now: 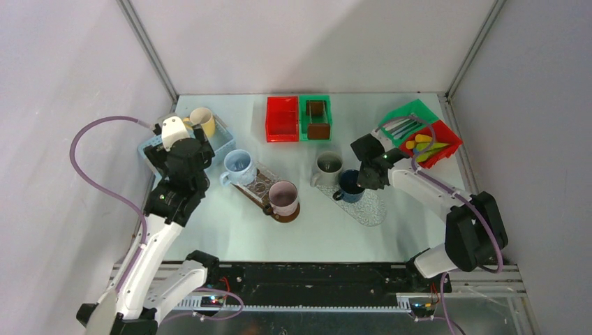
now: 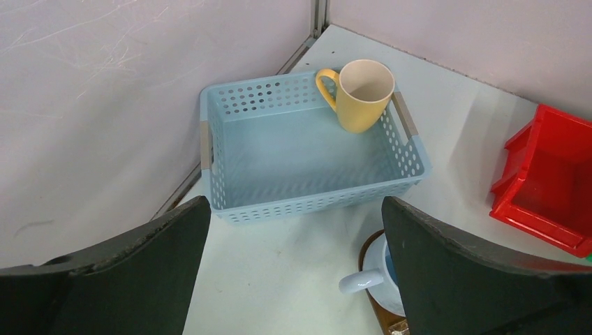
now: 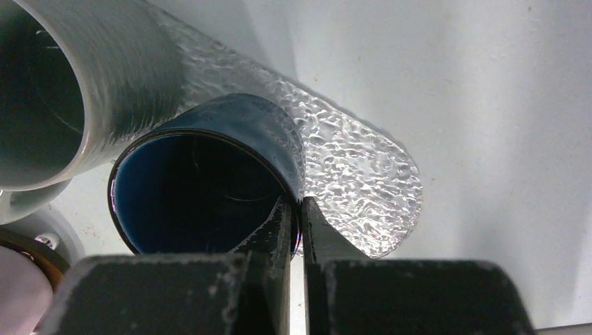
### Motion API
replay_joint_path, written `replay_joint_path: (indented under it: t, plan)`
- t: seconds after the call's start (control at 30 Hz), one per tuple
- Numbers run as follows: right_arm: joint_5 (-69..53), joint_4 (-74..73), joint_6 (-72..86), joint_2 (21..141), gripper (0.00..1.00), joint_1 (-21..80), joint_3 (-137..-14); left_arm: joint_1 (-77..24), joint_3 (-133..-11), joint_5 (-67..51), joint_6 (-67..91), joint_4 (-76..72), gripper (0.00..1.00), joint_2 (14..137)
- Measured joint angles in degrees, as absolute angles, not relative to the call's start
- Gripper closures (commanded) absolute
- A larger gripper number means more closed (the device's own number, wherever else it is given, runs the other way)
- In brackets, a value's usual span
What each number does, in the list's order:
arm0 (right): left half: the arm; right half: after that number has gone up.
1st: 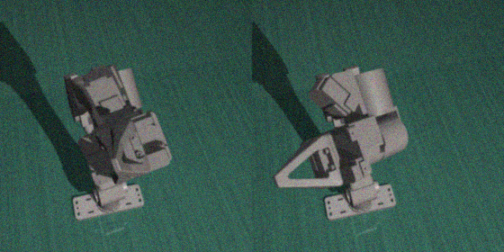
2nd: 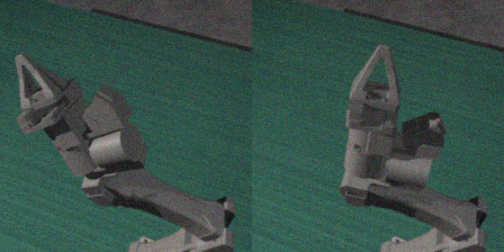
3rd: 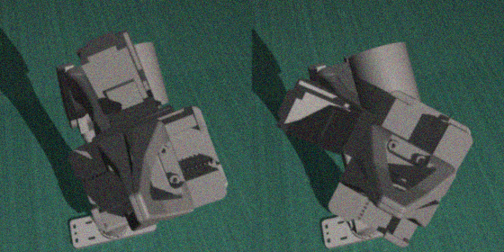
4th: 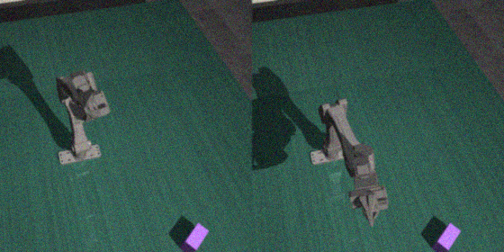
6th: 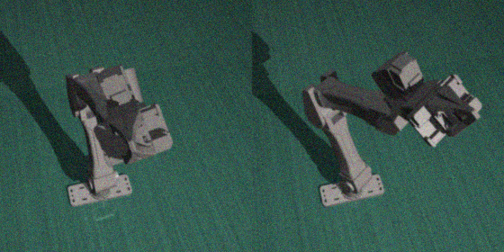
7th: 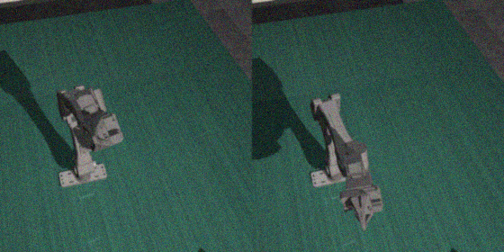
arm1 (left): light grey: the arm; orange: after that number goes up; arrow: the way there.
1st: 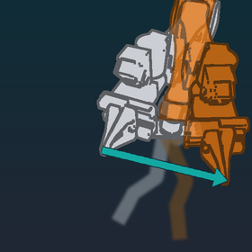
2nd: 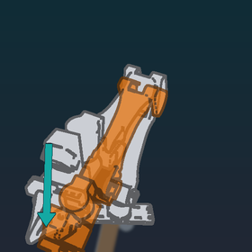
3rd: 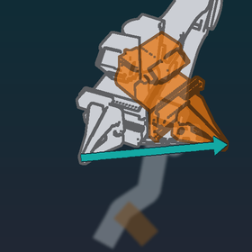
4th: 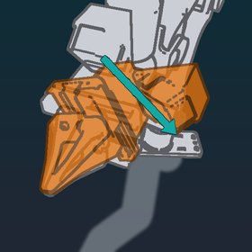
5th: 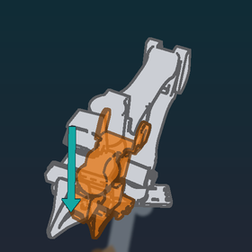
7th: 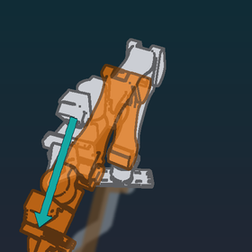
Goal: Prepare toiletry sets of a toothbrush and toothpaste on the tray
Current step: Adjust the cup on the tray.
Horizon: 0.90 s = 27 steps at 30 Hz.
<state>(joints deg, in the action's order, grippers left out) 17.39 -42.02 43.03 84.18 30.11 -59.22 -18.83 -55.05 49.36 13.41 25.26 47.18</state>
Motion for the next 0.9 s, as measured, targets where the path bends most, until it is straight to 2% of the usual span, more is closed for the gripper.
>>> replay_joint_path:
  t: [0.37,0.5,0.9]
  plan:
    - [16.1,-41.4,42.8,85.1,1.0,29.9,-59.2,-18.8,-55.0,49.4,13.0,24.9,0.0,47.2]
    - [16.0,-41.7,42.6,85.8,0.92,29.9,-59.9,-18.8,-55.0,49.4,13.0,24.8,0.0,47.2]
    - [16.1,-41.9,41.5,86.9,0.89,29.9,-60.9,-18.6,-55.0,49.4,13.0,24.6,0.0,47.2]
